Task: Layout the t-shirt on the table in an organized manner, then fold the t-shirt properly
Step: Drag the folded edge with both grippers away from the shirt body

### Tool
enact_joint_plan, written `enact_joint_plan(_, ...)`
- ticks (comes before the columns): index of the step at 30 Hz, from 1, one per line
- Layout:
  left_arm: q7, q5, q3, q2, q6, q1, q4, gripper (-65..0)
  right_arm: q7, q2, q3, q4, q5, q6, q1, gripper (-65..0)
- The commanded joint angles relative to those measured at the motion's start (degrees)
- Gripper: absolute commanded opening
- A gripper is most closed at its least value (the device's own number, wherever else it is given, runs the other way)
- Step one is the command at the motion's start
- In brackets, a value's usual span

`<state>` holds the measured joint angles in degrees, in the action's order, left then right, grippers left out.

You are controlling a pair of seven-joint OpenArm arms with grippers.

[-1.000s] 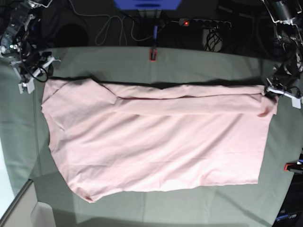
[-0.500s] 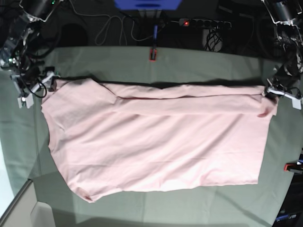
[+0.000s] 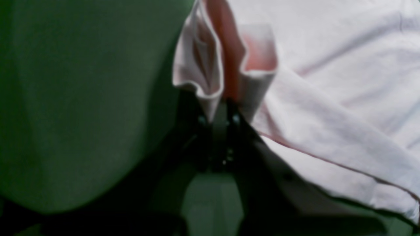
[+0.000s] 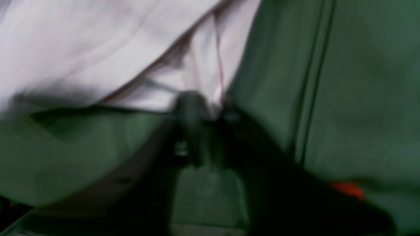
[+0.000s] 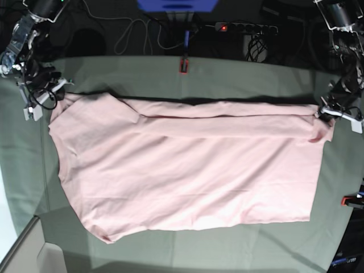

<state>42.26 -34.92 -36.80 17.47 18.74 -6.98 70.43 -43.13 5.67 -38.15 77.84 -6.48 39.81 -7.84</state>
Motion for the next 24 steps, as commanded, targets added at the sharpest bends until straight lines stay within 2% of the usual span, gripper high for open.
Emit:
enact_joint_plan(1, -0.9, -0.4, -0.5, 1.3, -0.1, 0.5, 0.6, -65.0, -0.7, 0.4, 0.0, 0.6, 0.5, 0.2, 0.1, -65.0)
enact_joint_plan(6, -0.7, -0.4, -0.5, 1.0, -0.1, 0.5, 1.0, -65.0, -0.7, 0.7, -0.5, 2.1, 0.3, 0.2, -1.1, -65.0)
enact_joint_plan(12, -0.4, -0.8, -0.5, 0.9, -0.1, -0.4, 4.7, -65.0, -0.7, 0.4, -0.6, 12.0, 0.2, 0.2, -4.3, -65.0)
enact_joint_plan(16, -0.4, -0.9, -0.6, 0.8, -0.1, -3.8, 10.2, -65.0, -0.8, 0.6, -0.6, 17.8, -3.1, 0.2, -7.7, -65.0)
enact_joint_plan(21, -0.4, -0.9, -1.8, -0.6, -0.1, -8.7, 16.5, -65.0, -0.7, 0.9, -0.9, 21.0, -4.5, 0.2, -11.8, -65.0)
enact_joint_plan(24, -0.4, -0.9, -4.7, -3.2, 0.2, -11.4, 19.1, -65.0, -0.7, 0.5, -3.1, 21.5, -4.5, 0.2, -13.9, -65.0)
